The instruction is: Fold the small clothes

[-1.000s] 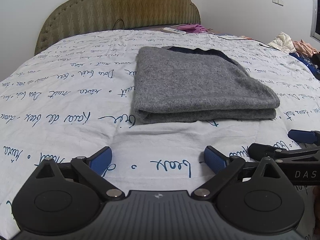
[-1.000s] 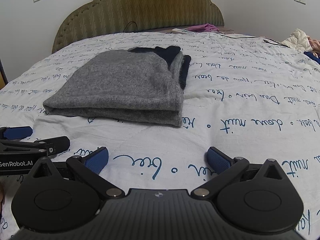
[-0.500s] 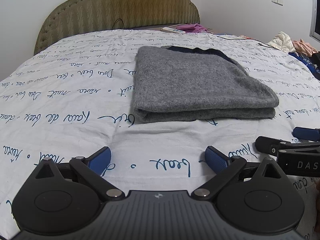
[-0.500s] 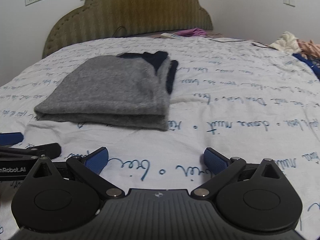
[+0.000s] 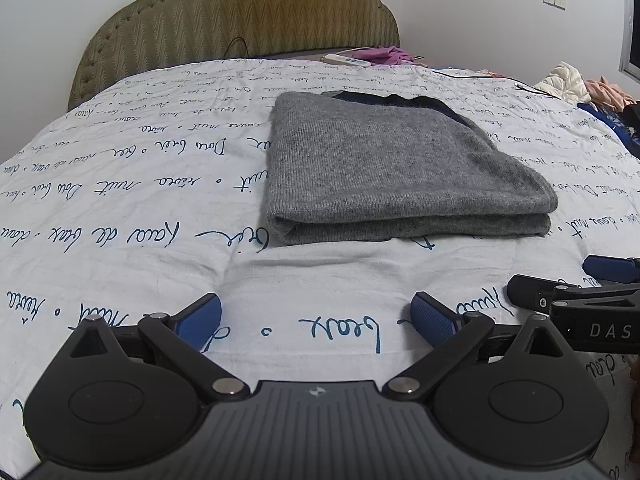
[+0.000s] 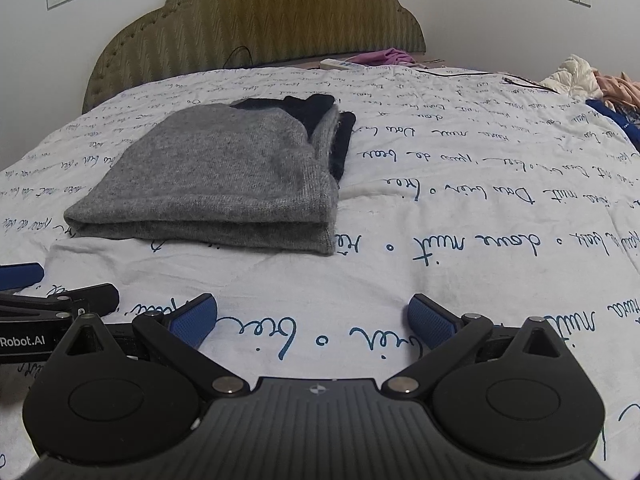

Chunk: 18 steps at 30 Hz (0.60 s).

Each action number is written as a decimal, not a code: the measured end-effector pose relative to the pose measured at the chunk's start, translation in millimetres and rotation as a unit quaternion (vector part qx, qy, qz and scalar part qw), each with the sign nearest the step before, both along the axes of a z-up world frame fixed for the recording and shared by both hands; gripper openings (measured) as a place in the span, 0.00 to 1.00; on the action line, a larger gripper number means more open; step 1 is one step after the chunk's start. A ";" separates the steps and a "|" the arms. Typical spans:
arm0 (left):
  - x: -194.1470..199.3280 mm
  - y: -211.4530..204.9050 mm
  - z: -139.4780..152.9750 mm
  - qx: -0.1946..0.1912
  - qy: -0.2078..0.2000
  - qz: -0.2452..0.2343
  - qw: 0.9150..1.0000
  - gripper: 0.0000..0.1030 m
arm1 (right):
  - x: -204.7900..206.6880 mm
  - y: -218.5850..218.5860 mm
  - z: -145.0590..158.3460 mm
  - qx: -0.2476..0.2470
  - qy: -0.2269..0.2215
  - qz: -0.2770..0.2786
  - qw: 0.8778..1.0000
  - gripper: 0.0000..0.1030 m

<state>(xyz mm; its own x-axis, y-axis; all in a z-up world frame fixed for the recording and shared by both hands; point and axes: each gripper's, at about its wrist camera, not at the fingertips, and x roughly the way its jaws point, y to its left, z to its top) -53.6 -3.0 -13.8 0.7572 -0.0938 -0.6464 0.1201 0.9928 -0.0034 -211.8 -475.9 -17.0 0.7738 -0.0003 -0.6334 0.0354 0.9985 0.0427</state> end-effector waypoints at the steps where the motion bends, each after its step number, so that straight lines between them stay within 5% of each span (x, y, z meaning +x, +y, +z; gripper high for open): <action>1: 0.4 0.5 0.1 -0.001 0.001 -0.001 1.000 0.99 | -2.5 -6.3 -5.0 -0.001 0.000 0.000 1.000 1.00; 6: 9.9 -2.6 2.8 0.007 0.013 0.007 1.000 1.00 | 30.4 28.0 -6.0 -0.003 0.001 0.000 1.000 1.00; 13: 18.0 -4.8 2.3 0.008 0.016 0.002 1.000 1.00 | 23.3 9.3 -5.8 -0.004 0.003 0.002 1.000 1.00; 18: 14.2 -4.6 -0.4 0.009 0.005 0.002 1.000 1.00 | 70.4 22.2 -7.9 -0.006 0.004 0.003 1.000 1.00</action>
<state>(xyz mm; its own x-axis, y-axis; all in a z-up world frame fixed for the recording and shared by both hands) -39.3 -7.6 -14.2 0.7506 -0.0798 -0.6559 0.1166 0.9931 0.0127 -141.4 -453.6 -24.9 0.7686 -0.0024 -0.6398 0.0289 0.9991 0.0309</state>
